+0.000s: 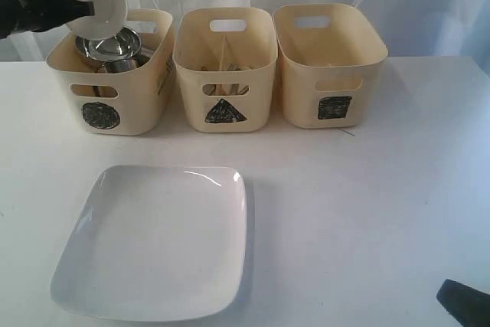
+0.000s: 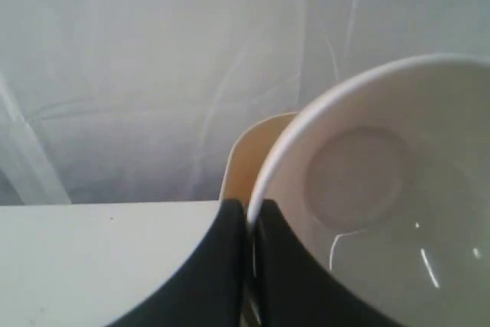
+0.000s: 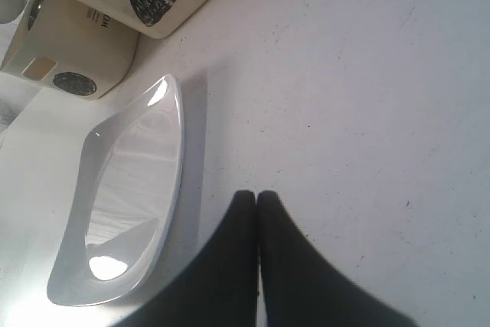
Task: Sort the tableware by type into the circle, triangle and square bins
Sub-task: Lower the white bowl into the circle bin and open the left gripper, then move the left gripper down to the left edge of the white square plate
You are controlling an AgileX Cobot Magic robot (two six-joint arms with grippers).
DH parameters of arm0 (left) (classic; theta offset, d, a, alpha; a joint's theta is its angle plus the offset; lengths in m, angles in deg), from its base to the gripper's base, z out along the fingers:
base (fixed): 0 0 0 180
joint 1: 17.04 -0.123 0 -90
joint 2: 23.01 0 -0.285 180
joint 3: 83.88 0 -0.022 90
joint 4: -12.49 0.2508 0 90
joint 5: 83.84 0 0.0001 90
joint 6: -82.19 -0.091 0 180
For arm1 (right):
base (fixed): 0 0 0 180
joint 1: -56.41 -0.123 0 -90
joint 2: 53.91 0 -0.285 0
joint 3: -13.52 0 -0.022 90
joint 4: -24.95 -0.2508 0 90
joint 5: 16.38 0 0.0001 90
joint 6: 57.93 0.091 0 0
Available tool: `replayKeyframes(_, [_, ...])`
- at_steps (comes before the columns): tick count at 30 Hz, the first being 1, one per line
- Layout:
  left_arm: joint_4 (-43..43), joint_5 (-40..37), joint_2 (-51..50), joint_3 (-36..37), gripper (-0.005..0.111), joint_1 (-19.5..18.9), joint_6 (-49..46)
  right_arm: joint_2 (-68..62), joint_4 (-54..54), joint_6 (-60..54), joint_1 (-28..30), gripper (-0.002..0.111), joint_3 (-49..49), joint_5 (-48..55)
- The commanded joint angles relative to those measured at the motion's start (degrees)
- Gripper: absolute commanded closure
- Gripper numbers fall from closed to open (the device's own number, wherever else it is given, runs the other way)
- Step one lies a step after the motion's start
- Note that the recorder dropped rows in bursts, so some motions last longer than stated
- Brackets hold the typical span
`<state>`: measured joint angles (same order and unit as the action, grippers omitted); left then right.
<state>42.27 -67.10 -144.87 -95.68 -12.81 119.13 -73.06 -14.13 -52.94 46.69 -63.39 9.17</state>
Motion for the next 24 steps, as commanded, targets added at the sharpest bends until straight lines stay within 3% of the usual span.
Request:
replayKeyframes(1, [-0.17,-3.84,-0.53,-0.76,0.104,-0.09,0.78,0.38,0.18,0.03,-0.21,0.108,-0.3,-0.29])
replayKeyframes(4, [-0.17,-6.14,-0.53,-0.76,0.092,-0.09,0.78,0.38,0.18,0.03,-0.21,0.108,-0.3,-0.29])
replayKeyframes(9, [0.17,-7.24,-0.53,-0.76,0.054,-0.09,0.78,0.38,0.18,0.03,-0.21,0.108,-0.3,-0.29])
replayKeyframes(11, [0.17,-7.35,-0.53,-0.76,0.045,-0.09,1.02,0.38,0.18,0.03,-0.21,0.108,-0.3,-0.29])
replayKeyframes(21, [1.01,-7.88,3.21,-0.76,0.048,-0.09,2.24,0.38,0.18,0.03,-0.21,0.108,-0.3,-0.29])
replayKeyframes(24, [1.14,-13.58,6.84,-0.76,0.048,-0.09,2.24,0.38,0.18,0.03,-0.21,0.108,-0.3,-0.29])
